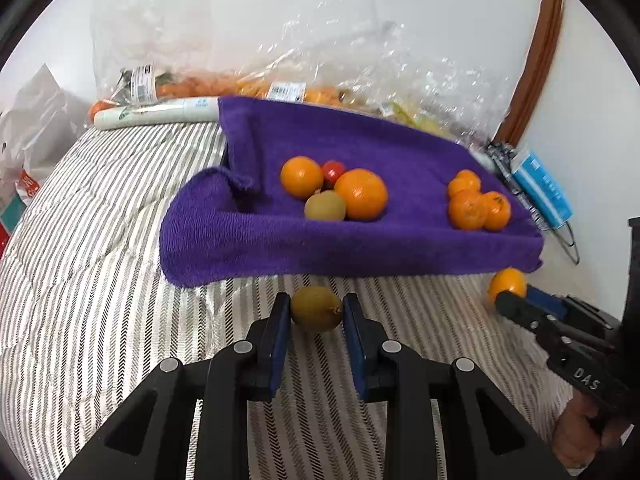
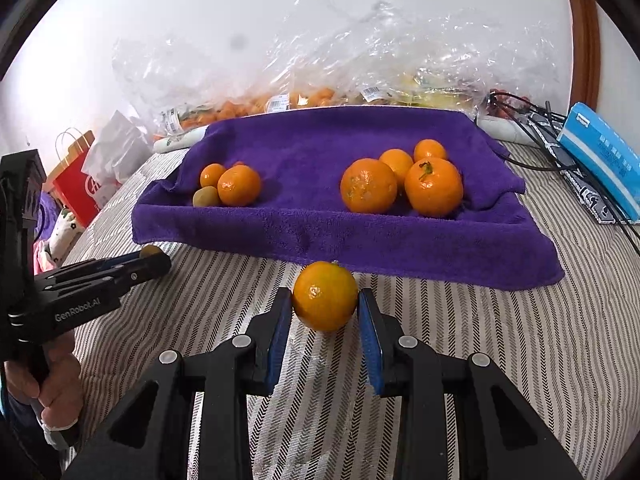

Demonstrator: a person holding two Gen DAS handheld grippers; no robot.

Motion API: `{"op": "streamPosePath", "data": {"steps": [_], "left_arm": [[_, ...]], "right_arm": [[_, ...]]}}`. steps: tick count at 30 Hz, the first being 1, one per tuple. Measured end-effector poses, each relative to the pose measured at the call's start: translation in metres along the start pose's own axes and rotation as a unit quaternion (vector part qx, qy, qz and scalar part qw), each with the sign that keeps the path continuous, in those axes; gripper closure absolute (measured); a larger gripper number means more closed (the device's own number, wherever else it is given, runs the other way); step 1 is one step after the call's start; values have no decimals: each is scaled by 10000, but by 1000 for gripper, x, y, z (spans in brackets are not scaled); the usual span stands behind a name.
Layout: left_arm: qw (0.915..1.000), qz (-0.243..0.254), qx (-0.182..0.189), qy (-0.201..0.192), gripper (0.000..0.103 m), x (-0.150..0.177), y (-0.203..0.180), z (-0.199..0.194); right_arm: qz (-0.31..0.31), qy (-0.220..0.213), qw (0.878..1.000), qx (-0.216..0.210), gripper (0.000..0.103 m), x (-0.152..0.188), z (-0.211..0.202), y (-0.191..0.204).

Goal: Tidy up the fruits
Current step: 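Lift and carry both held fruits over the purple towel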

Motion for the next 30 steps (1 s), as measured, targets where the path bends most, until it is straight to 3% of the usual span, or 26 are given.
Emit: {"op": "streamPosePath", "data": {"steps": [12,19,30], "left_arm": [[9971,360,242,-624,78,-8,-18,-25],[9983,92,177,-539,78,-14,-9,-35],[9970,25,-242,-731,78,-63,-7,-45]], "right_arm": [[37,-233,9996,159,70,-1,-10,-1],[-160,-291,9994,137,70,-13,-19,9],[-358,-620,9974,90,70,-55,-31,11]]}}
Point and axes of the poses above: each gripper's, at about its wrist camera, not at the fingertips, and z roughly the way its jaws point, y to its left, x to its underside, the point moved 6 cm from there along z, roughly the way its jaws point
